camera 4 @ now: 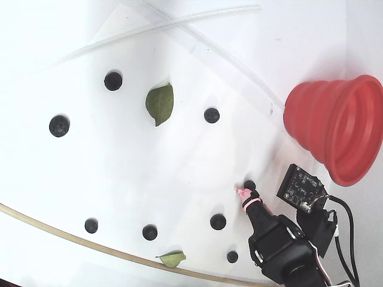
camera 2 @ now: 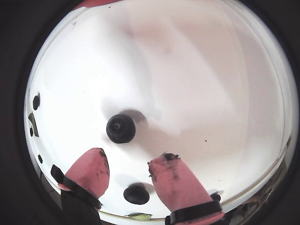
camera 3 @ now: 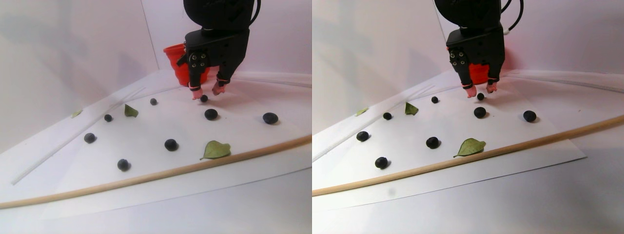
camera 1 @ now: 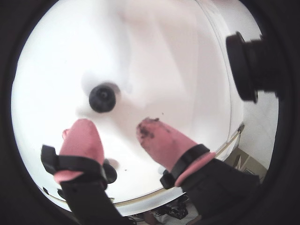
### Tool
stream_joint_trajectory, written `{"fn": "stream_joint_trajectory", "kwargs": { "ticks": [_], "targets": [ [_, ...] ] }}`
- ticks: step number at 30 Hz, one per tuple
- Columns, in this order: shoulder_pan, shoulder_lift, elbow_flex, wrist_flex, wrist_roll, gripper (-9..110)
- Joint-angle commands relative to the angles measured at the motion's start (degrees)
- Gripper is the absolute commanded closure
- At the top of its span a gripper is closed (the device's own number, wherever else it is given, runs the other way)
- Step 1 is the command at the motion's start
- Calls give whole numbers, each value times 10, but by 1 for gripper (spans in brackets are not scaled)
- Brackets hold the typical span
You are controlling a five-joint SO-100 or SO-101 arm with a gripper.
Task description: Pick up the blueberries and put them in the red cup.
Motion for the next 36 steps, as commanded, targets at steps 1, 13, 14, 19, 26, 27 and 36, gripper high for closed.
{"fn": "stream_joint_trajectory", "kwargs": {
  "ticks": [1,13,14,19,26,27,36],
  "targets": [
    [-10,6,-18,-12,7,85],
    [-22,-13,-31,-34,25,85],
    [-22,-16,-33,-35,24,85],
    [-19,-27,-37,-45,13,85],
    [-17,-37,-47,-49,14,85],
    [-17,-38,-47,-51,14,85],
    [-15,-59,-51,-69,13,85]
  ]
}}
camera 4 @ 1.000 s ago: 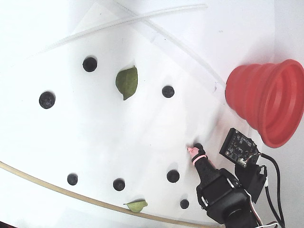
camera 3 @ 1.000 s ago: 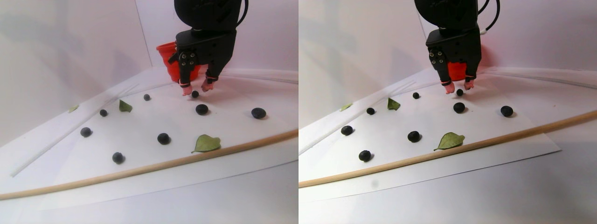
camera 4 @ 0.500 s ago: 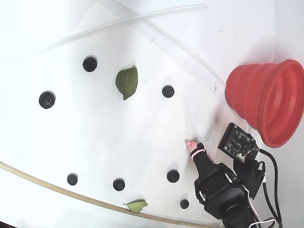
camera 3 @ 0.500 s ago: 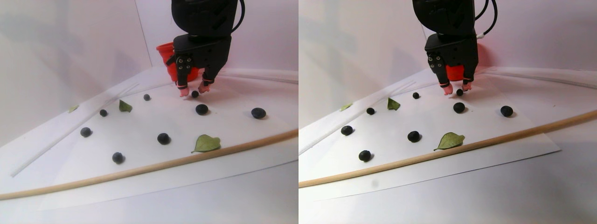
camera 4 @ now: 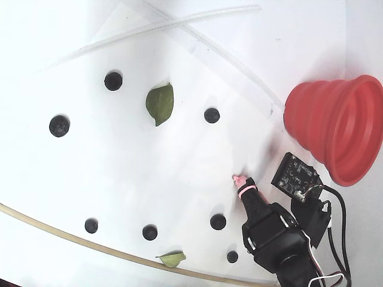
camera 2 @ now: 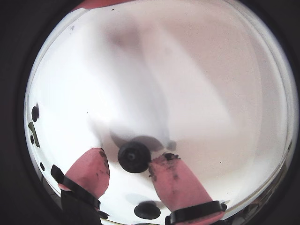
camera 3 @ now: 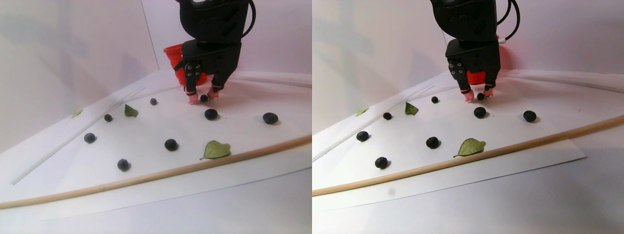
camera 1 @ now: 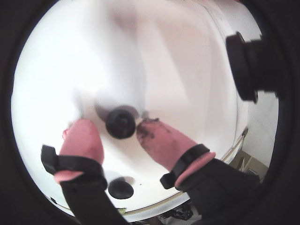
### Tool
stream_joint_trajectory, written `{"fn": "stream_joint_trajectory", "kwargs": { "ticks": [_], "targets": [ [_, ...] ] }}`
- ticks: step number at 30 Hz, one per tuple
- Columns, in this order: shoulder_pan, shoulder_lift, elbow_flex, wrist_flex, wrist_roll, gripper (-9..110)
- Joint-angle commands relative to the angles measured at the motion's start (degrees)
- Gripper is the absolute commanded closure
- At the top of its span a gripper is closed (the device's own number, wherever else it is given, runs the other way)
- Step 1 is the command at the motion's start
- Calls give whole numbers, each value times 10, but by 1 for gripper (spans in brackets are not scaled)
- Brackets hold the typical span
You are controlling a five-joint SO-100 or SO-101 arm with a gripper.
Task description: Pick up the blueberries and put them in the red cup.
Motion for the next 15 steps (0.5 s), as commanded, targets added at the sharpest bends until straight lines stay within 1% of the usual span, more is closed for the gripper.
{"fn": "stream_joint_trajectory", "kwargs": {
  "ticks": [1,15],
  "targets": [
    [4,4,-20,-17,-1,85],
    [6,-8,-29,-24,-2,87]
  ]
}}
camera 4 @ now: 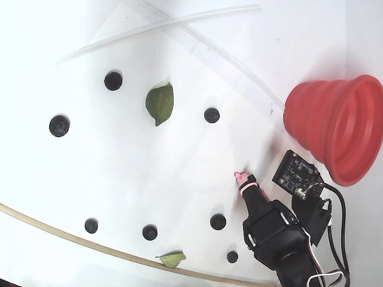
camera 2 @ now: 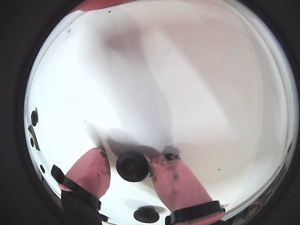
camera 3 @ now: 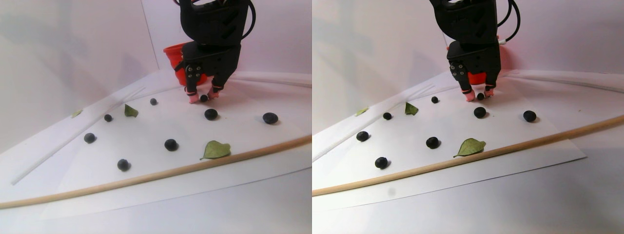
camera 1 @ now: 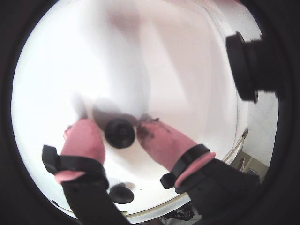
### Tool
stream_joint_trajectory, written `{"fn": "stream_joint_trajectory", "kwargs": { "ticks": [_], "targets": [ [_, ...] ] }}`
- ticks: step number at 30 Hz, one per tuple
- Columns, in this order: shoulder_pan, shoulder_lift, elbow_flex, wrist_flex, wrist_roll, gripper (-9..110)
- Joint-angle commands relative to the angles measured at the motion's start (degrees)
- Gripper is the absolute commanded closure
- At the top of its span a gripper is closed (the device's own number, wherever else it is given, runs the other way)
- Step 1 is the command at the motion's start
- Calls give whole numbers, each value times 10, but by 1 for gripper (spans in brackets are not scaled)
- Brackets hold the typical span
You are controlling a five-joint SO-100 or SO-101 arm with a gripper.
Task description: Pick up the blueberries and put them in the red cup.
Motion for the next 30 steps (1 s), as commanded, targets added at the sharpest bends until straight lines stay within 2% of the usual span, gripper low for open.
{"fn": "stream_joint_trajectory", "kwargs": {
  "ticks": [1,21,30],
  "targets": [
    [6,6,-16,-11,-3,87],
    [8,17,-13,-10,-7,90],
    [5,69,1,34,-4,91]
  ]
}}
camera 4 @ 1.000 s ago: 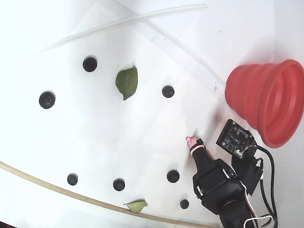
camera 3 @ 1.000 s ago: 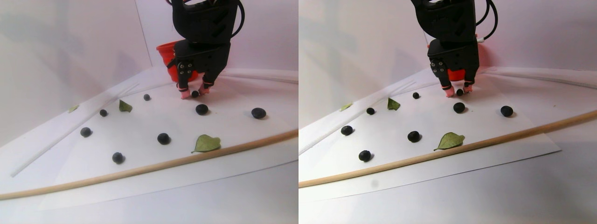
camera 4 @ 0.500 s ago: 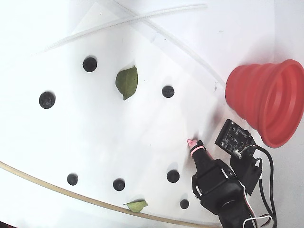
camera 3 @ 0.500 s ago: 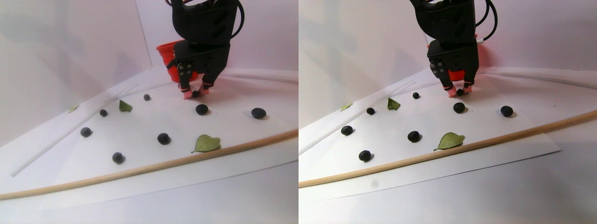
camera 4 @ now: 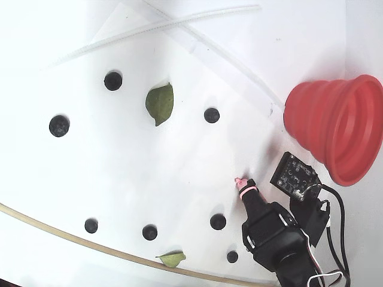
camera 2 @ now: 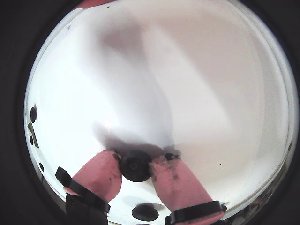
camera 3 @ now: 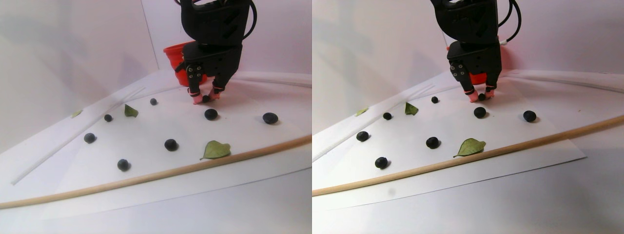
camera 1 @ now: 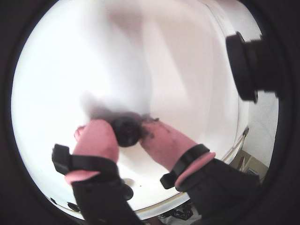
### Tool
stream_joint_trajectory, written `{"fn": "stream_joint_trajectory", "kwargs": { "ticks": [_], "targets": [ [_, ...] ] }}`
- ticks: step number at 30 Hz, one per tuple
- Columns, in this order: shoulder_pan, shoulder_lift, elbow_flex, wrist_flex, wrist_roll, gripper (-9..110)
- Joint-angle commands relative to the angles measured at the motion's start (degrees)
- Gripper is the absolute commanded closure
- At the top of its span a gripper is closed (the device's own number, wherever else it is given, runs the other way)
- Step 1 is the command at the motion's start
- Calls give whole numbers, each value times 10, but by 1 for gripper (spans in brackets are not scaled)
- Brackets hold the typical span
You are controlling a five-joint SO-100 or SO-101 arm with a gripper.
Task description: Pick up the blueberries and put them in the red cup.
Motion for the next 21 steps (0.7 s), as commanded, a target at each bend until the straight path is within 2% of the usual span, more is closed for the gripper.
{"fn": "stream_joint_trajectory", "kwargs": {
  "ticks": [1,21],
  "targets": [
    [2,66,1,16,-4,91],
    [-8,192,18,169,6,90]
  ]
}}
